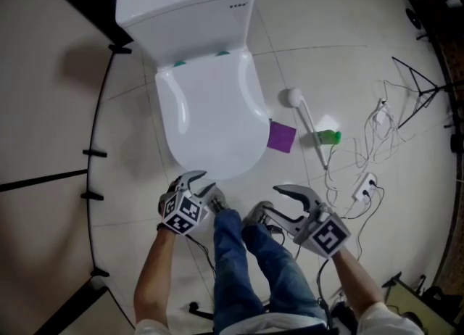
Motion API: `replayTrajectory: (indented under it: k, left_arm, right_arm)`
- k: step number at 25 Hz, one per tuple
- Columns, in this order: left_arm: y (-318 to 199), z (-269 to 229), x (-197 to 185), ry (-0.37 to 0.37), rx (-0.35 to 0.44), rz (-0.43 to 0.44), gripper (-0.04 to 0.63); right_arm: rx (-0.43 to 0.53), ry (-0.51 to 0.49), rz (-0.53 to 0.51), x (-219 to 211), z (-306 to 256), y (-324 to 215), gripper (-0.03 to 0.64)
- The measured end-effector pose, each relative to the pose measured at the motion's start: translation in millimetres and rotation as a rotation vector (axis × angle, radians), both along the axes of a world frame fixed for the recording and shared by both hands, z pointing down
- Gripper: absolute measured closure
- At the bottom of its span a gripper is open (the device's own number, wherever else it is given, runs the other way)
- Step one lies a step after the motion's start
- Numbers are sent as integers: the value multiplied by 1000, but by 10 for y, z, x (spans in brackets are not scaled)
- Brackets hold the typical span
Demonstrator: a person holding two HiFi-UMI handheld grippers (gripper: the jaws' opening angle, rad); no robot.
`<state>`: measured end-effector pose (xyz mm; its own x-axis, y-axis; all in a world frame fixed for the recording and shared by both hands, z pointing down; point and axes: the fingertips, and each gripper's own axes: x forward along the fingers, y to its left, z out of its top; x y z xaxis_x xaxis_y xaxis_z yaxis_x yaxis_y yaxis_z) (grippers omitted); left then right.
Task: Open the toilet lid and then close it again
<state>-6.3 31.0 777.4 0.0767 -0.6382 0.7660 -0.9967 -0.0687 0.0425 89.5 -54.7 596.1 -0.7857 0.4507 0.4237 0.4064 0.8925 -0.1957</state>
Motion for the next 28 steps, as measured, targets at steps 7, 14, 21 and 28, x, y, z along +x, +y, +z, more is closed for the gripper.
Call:
replayTrajectory:
  k: [7,14,21,28]
  left_arm:
    - [-318,-2792,-214,131,486,-272,439]
    - [-300,-4937,-146,-48,691,-248,439]
    - [-315,-5761,301,-78,819,-217,439]
    - [-447,-5725,671,-76,838,-200,440]
  right_arm:
    - [45,-159,84,-195,-1385,-401,437]
    - [115,-315,126,-136,-2834,-651,437]
    - [63,-362,98,48,-3304,-536,437]
    - [91,-355,46,264,-3317,-395,437]
